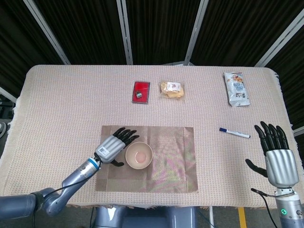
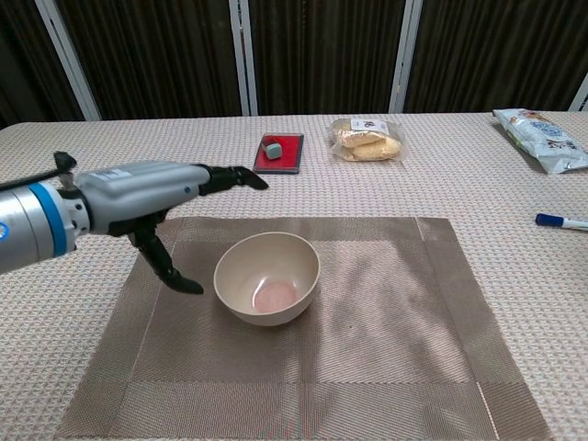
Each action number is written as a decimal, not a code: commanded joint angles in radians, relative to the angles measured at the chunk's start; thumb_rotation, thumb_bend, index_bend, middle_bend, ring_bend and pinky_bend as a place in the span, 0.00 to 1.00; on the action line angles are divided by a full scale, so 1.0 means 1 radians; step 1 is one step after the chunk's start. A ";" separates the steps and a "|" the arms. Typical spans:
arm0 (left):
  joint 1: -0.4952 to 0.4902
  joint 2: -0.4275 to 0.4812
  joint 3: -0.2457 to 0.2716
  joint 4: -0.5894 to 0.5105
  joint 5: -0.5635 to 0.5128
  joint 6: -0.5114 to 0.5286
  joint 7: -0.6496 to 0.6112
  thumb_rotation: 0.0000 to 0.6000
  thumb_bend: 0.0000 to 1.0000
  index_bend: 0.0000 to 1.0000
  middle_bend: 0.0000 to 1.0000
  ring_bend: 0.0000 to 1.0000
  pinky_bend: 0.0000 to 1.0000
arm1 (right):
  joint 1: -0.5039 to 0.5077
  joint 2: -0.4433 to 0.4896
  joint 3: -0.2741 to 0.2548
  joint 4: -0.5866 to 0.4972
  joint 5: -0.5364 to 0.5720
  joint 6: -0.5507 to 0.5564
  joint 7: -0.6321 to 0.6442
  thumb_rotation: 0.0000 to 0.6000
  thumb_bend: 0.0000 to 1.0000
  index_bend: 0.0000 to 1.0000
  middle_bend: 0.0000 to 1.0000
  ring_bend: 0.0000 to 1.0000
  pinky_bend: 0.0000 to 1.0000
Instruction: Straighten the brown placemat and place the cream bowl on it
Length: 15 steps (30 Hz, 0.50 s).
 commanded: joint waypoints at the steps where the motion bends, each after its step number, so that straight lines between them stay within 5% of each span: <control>1: 0.110 0.077 -0.020 -0.052 -0.008 0.218 0.079 1.00 0.00 0.00 0.00 0.00 0.00 | -0.004 0.006 -0.001 -0.001 -0.003 0.005 -0.004 1.00 0.00 0.00 0.00 0.00 0.00; 8: 0.322 0.214 0.003 -0.137 -0.048 0.516 0.121 1.00 0.00 0.00 0.00 0.00 0.00 | -0.017 0.041 -0.010 -0.003 0.011 -0.003 -0.022 1.00 0.00 0.00 0.00 0.00 0.00; 15: 0.466 0.326 0.080 -0.155 0.028 0.627 -0.042 1.00 0.00 0.00 0.00 0.00 0.00 | -0.022 0.040 -0.020 -0.004 -0.001 -0.001 -0.058 1.00 0.00 0.00 0.00 0.00 0.00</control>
